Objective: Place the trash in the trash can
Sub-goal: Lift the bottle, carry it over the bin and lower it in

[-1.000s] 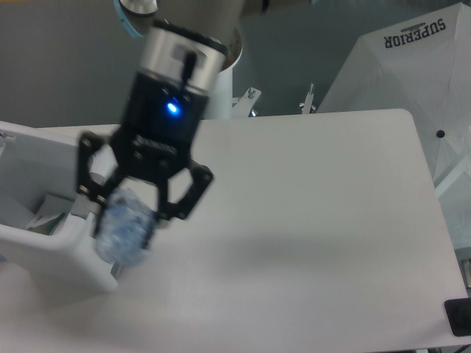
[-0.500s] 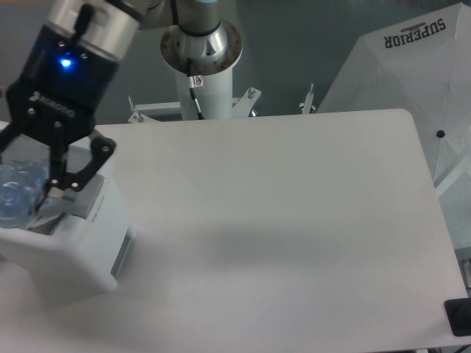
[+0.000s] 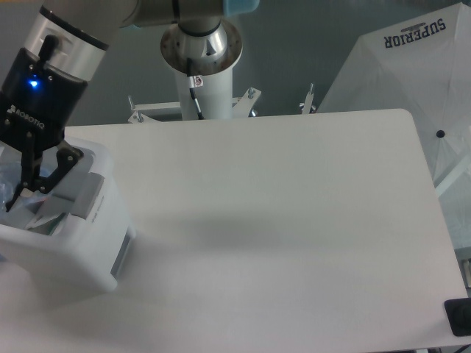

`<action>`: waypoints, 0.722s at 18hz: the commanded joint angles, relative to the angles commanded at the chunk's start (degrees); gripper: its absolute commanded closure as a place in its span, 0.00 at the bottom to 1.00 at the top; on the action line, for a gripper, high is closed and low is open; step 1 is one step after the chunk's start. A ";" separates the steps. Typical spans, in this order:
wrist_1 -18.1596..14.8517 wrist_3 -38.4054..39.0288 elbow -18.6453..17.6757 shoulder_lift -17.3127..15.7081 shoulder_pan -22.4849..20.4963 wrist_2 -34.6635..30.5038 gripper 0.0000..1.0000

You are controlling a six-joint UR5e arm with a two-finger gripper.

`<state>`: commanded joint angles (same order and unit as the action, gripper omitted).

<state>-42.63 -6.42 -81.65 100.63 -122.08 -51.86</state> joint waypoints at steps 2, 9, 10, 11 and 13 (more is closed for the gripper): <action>0.26 -1.66 -0.96 0.00 0.09 0.00 0.36; 0.35 -7.65 -7.38 -2.81 1.14 0.00 0.28; 0.35 -7.73 -7.91 -3.07 1.14 0.00 0.25; 0.35 -7.74 -8.26 -3.51 1.23 0.00 0.23; 0.35 -8.87 -9.75 -4.04 1.14 -0.26 0.05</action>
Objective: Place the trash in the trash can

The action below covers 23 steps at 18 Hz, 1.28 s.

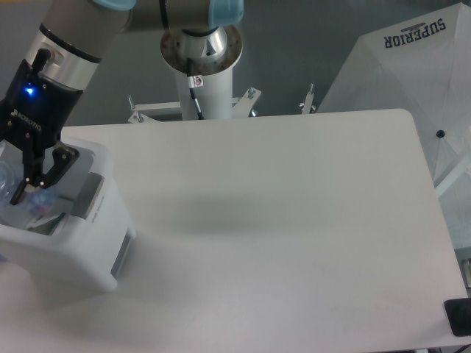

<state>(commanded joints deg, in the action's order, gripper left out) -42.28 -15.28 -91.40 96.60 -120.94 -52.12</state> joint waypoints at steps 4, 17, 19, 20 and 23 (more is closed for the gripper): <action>-0.09 -1.85 -2.99 -1.50 0.00 -0.18 0.00; -0.62 -9.83 -0.53 -2.82 -23.71 -0.35 0.00; -0.70 -13.53 -1.15 -0.72 -26.27 -0.35 0.00; -0.70 -14.94 -1.50 0.42 -26.89 -0.44 0.00; -0.62 -21.25 -3.25 2.72 -30.58 -4.46 0.00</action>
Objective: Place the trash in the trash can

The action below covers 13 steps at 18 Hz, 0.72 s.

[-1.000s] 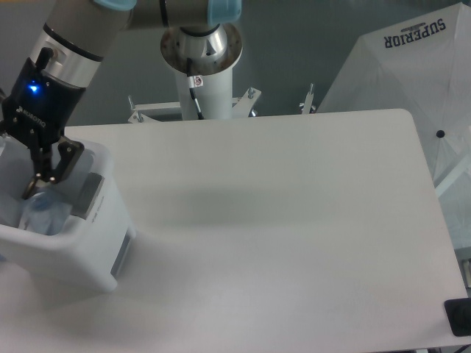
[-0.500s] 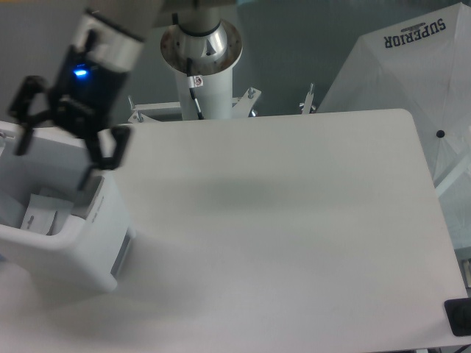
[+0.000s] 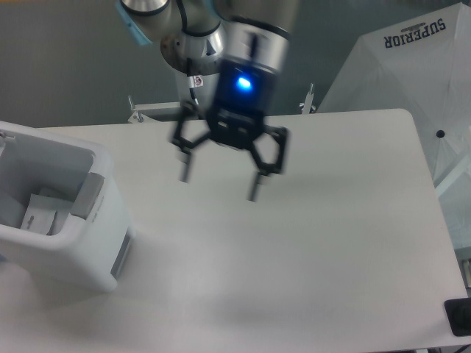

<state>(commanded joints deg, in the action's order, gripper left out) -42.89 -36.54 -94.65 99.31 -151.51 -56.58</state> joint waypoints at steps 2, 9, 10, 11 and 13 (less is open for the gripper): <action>-0.09 -5.80 -1.93 0.79 -0.10 -5.62 0.00; -1.22 -18.82 -3.87 4.66 0.17 -25.41 0.00; -2.19 -21.27 -3.61 5.01 -0.01 -25.68 0.00; -3.85 -23.65 -3.18 5.36 -0.18 -25.77 0.00; -8.24 -27.43 -1.25 6.85 -0.27 -26.65 0.00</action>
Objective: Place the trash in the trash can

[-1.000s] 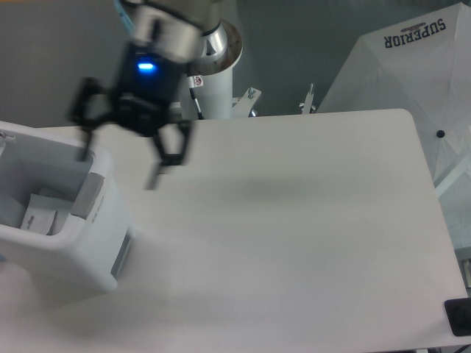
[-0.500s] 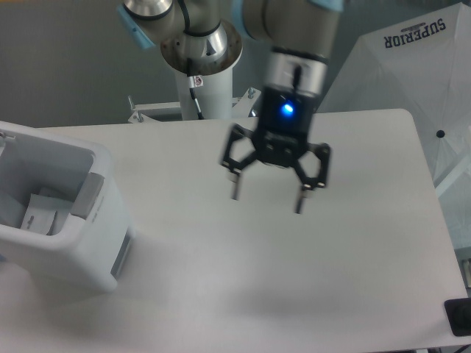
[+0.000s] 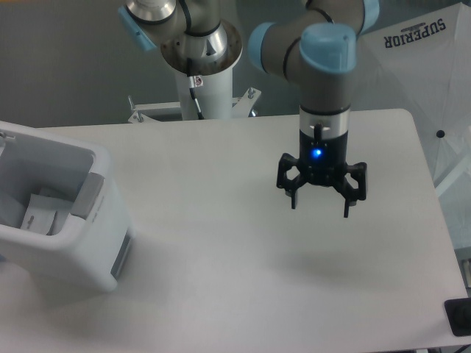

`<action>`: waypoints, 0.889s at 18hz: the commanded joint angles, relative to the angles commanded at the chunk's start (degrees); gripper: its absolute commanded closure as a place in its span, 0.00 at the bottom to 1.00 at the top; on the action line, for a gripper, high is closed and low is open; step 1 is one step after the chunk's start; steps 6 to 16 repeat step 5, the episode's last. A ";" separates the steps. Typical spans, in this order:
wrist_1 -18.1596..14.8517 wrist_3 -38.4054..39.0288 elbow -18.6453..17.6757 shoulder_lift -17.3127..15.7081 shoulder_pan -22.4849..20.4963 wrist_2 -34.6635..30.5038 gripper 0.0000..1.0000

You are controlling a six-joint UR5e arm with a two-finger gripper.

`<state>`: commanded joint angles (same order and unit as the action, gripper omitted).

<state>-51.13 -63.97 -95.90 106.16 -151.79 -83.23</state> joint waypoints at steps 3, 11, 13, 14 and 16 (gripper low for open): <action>-7.20 -1.34 5.09 2.29 -0.09 -2.11 0.00; -13.27 -1.34 8.70 3.69 0.09 -3.43 0.00; -13.27 -1.34 8.70 3.69 0.09 -3.43 0.00; -13.27 -1.34 8.70 3.69 0.09 -3.43 0.00; -13.27 -1.34 8.70 3.69 0.09 -3.43 0.00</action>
